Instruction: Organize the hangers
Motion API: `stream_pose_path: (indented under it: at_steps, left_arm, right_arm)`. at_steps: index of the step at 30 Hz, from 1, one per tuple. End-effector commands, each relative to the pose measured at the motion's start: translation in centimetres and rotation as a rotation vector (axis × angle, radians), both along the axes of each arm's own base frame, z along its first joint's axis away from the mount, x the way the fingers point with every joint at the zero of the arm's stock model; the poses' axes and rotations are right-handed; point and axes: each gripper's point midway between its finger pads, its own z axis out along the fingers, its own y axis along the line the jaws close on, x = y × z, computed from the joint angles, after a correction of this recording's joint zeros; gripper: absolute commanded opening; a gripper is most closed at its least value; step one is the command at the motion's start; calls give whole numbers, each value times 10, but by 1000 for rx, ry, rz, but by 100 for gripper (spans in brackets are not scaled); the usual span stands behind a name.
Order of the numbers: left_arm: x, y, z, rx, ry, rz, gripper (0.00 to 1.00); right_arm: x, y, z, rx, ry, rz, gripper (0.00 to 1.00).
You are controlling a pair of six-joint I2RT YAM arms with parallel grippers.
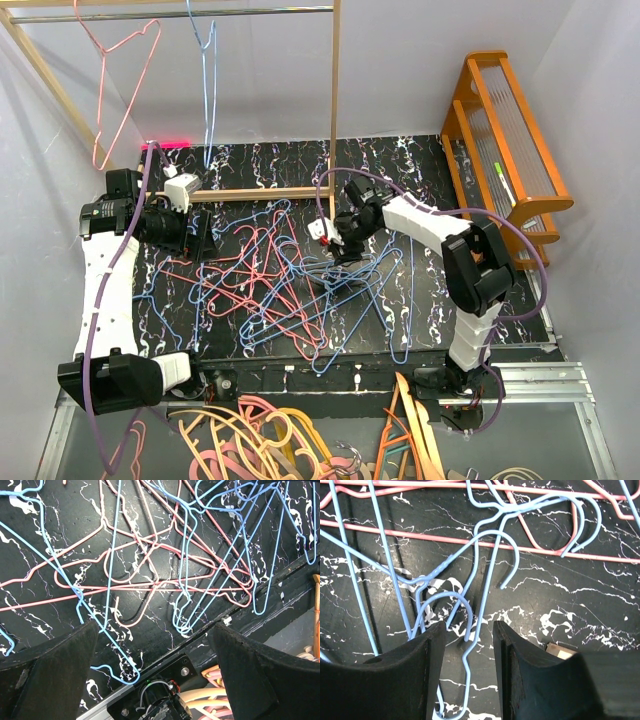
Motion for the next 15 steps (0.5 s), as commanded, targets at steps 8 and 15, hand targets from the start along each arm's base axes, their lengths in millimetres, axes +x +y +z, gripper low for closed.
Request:
stream_pose_path:
  at_steps: [8, 15]
  left_arm:
    - [-8, 0, -4, 15, 11, -20, 97]
    - [-10, 0, -6, 19, 11, -17, 97]
  right_arm:
    - [1, 24, -10, 19, -8, 39, 45]
    - [4, 23, -21, -7, -20, 46, 43]
